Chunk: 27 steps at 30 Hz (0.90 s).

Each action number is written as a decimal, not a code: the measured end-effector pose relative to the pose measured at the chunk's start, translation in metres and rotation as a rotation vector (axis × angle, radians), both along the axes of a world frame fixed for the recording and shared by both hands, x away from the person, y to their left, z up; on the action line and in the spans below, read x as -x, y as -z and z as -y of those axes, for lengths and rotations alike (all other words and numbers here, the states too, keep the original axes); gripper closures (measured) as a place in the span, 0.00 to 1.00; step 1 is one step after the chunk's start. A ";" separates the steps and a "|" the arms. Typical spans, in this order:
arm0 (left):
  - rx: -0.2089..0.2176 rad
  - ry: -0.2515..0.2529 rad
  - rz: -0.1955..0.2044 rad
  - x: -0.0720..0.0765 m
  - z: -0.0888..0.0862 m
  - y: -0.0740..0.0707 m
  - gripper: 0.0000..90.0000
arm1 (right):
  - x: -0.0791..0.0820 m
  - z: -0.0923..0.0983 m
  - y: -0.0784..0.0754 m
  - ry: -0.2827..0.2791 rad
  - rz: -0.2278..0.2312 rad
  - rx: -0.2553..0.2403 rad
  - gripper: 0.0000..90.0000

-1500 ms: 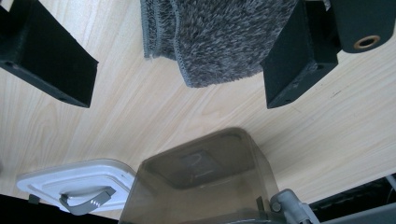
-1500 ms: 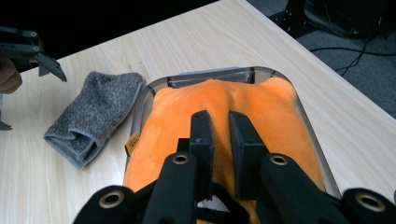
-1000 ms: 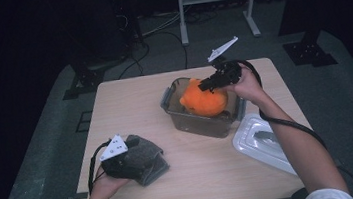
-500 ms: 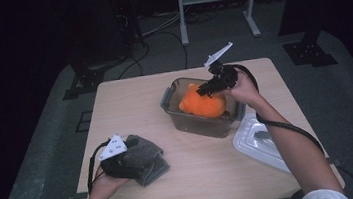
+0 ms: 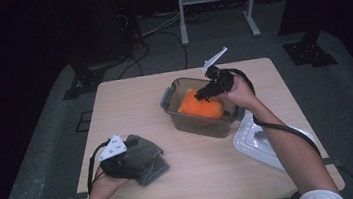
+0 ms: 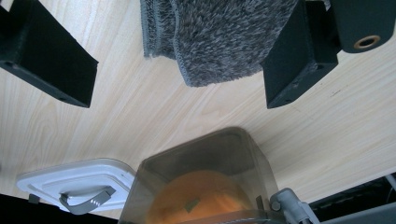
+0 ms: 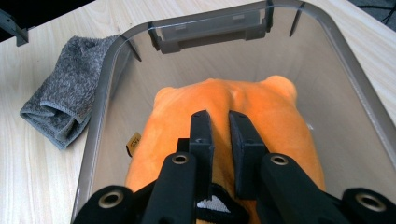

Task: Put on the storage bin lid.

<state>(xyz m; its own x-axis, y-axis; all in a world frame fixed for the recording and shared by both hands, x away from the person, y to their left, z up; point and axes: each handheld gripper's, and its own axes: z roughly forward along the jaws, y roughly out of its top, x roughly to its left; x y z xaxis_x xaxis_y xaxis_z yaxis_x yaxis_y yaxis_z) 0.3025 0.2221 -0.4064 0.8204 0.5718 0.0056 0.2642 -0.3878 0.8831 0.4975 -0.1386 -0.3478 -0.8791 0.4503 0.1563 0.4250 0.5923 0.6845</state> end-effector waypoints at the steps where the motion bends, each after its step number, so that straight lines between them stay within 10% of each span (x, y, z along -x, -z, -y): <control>1: 0.000 0.000 0.000 0.000 0.000 0.000 0.10 | 0.000 -0.001 0.001 0.000 -0.004 0.002 0.89; 27: -0.002 -0.003 0.004 0.000 -0.001 0.000 0.10 | -0.004 -0.011 0.017 0.005 -0.057 0.109 0.85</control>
<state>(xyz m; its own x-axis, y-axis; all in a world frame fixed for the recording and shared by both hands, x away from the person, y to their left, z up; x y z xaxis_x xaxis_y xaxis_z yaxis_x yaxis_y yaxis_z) 0.3025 0.2230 -0.4060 0.8187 0.5742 0.0104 0.2615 -0.3888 0.8834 0.5018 -0.1275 -0.3650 -0.8682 0.4713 0.1554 0.4641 0.6601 0.5906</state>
